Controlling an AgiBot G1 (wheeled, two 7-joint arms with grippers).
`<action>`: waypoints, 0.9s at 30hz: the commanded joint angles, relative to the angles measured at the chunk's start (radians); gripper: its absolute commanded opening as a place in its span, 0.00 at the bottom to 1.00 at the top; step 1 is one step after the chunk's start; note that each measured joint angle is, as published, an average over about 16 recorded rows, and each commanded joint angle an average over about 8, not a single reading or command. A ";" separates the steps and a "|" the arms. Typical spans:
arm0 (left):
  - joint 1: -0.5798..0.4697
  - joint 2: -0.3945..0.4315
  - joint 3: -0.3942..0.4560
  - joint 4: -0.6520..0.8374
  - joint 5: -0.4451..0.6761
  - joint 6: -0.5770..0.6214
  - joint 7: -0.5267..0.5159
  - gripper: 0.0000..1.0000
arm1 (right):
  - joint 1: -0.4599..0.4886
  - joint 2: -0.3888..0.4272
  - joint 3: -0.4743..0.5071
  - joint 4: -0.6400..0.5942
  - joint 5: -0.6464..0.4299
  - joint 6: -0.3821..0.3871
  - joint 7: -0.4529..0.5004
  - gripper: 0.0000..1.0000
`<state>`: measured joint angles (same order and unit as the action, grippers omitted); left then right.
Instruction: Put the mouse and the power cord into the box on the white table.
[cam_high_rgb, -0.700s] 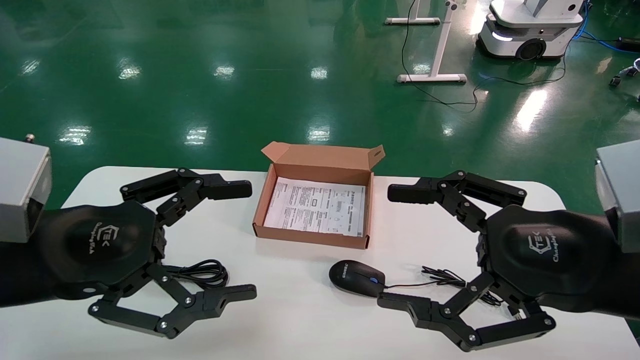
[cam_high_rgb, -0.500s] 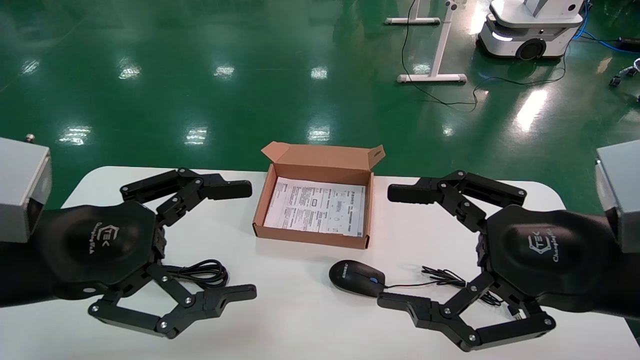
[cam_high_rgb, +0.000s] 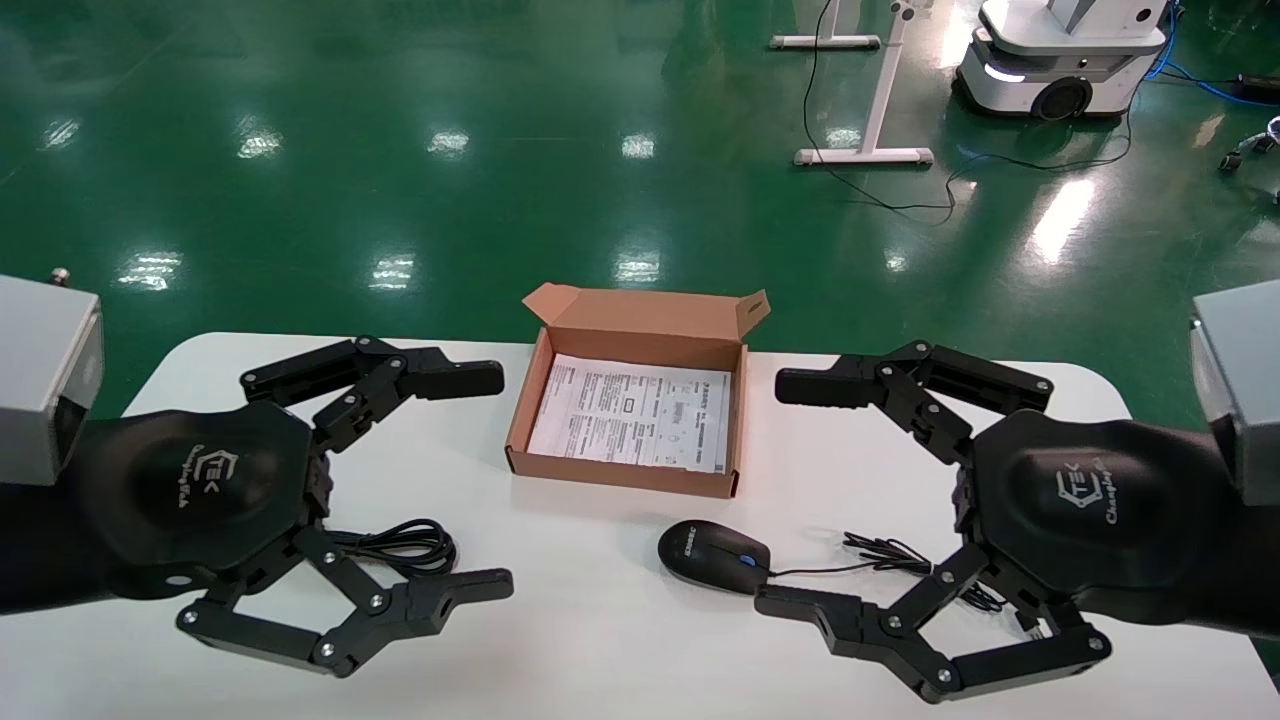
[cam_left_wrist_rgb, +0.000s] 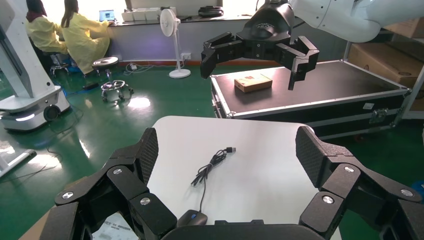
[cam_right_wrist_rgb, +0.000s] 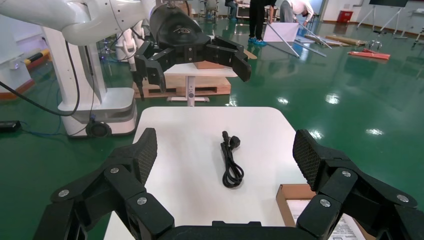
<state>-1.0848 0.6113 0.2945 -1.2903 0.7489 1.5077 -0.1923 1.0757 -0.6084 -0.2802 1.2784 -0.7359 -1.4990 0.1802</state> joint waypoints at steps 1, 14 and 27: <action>0.007 0.000 -0.007 0.003 -0.009 -0.005 0.004 1.00 | 0.001 -0.003 0.000 0.001 0.002 0.003 0.003 1.00; -0.281 0.022 0.324 -0.018 0.277 0.083 -0.038 1.00 | 0.078 0.053 -0.078 -0.134 -0.179 -0.088 -0.258 1.00; -0.575 0.091 0.692 0.199 0.653 0.083 0.124 1.00 | 0.263 -0.020 -0.278 -0.461 -0.546 -0.051 -0.683 1.00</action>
<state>-1.6486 0.7087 0.9770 -1.0812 1.3846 1.5896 -0.0659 1.3345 -0.6309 -0.5547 0.8143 -1.2702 -1.5501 -0.4925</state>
